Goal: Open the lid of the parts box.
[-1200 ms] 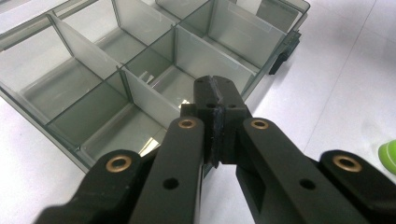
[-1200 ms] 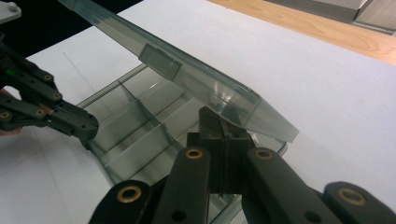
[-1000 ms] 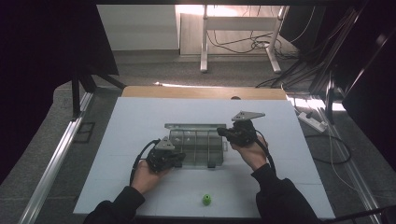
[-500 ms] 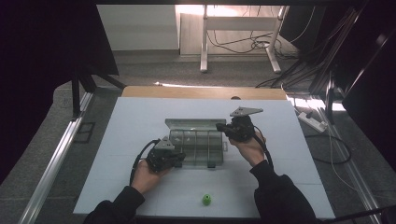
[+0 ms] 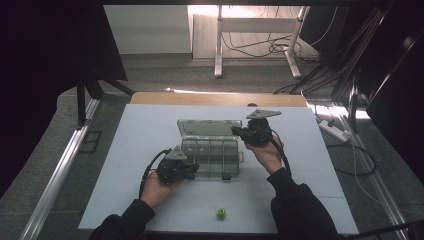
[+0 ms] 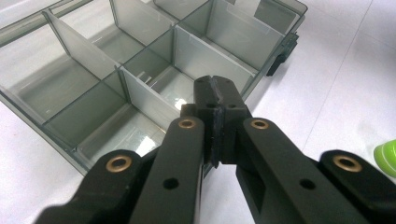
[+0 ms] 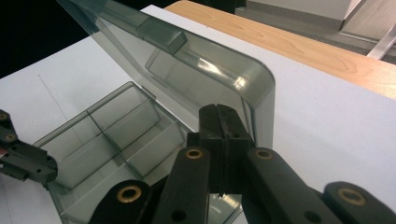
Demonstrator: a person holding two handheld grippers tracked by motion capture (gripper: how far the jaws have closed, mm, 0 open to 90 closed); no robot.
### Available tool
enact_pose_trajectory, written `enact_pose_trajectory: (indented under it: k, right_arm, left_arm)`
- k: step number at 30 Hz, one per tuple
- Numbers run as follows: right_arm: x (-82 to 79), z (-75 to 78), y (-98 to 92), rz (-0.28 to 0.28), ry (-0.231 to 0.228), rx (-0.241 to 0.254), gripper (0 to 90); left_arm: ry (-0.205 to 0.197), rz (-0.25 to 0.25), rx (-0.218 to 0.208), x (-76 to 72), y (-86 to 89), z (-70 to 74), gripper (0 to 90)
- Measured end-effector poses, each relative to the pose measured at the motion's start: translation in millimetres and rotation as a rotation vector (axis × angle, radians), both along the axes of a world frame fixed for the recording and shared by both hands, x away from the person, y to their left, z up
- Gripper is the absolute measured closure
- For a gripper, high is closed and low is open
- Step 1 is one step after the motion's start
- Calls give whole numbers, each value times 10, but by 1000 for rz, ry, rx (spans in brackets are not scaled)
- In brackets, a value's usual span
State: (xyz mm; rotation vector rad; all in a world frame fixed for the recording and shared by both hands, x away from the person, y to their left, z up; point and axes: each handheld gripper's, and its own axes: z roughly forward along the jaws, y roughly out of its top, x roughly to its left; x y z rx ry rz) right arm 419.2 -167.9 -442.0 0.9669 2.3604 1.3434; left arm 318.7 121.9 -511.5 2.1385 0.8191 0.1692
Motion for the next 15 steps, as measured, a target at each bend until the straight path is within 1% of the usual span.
enact_pose_trajectory:
  k: [8, 11, 15]
  right_arm:
    - [76, -3, 3, -9, 7, 1, 893]
    - [99, -12, 3, -11, 5, 8, 893]
    - [121, -25, 5, -12, 4, 5, 894]
  left_arm:
    - [4, -2, -4, 5, 4, -2, 887]
    - [6, 0, -6, 5, 2, -2, 887]
    - [7, 0, -8, 7, 2, -3, 887]
